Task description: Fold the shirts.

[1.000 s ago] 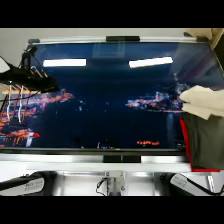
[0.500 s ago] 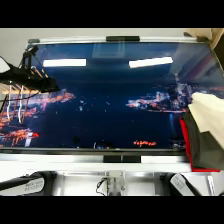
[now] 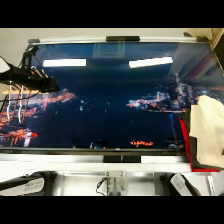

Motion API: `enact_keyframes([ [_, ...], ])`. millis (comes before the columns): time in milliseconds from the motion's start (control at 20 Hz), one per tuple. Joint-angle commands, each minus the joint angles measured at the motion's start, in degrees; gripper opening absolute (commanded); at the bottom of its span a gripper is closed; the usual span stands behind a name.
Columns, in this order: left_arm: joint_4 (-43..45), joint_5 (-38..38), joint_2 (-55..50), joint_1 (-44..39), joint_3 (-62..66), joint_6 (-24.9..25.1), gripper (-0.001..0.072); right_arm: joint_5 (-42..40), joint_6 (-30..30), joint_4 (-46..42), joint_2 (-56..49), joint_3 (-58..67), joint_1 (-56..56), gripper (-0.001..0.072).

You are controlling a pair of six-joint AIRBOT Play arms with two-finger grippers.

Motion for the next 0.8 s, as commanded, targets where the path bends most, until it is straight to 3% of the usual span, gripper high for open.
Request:
enact_keyframes([
  [0,0.46,-1.05,-0.09,-0.28,0.7,0.02,0.003,-5.95,-3.82,-2.34,0.11,7.04,0.63,0.0644],
  [100,8.85,-6.29,-1.07,-2.91,4.7,-1.18,0.0027,-14.93,-5.57,2.08,0.11,16.59,4.39,0.0644],
  [250,34.47,-12.44,-4.66,-11.63,12.68,-6.99,0.0029,-24.87,-5.84,9.68,-0.09,26.16,19.12,0.0643],
  [350,33.14,-10.86,-6.03,-15.45,14.43,-8.7,0.006,-22.97,-5.77,10.34,-2.36,26.71,32.41,0.0643],
  [400,29.57,-10.51,-6.51,-16.83,14.38,-8.85,0.0184,-21.0,-4.17,10.64,-4.98,26.71,37.48,0.0644],
  [450,27.06,-10.84,-6.93,-17.79,14.36,-10.32,0.0362,-17.66,-2.45,14.47,-8.68,26.71,40.79,0.0643],
  [550,25.75,-12.22,-7.04,-18.6,13.35,-15.8,0.0629,-8.66,-1.66,28.26,-16.52,26.71,42.58,0.0643],
  [650,25.57,-11.82,-5.88,-18.05,8.55,-16.26,0.0678,-2.38,-0.63,36.79,-22.23,26.71,42.51,0.0643],
  [750,25.44,-10.12,-4.46,-17.53,2.99,-17.29,0.0678,-3.8,0.92,37.64,-23.8,26.71,42.53,0.0644],
])
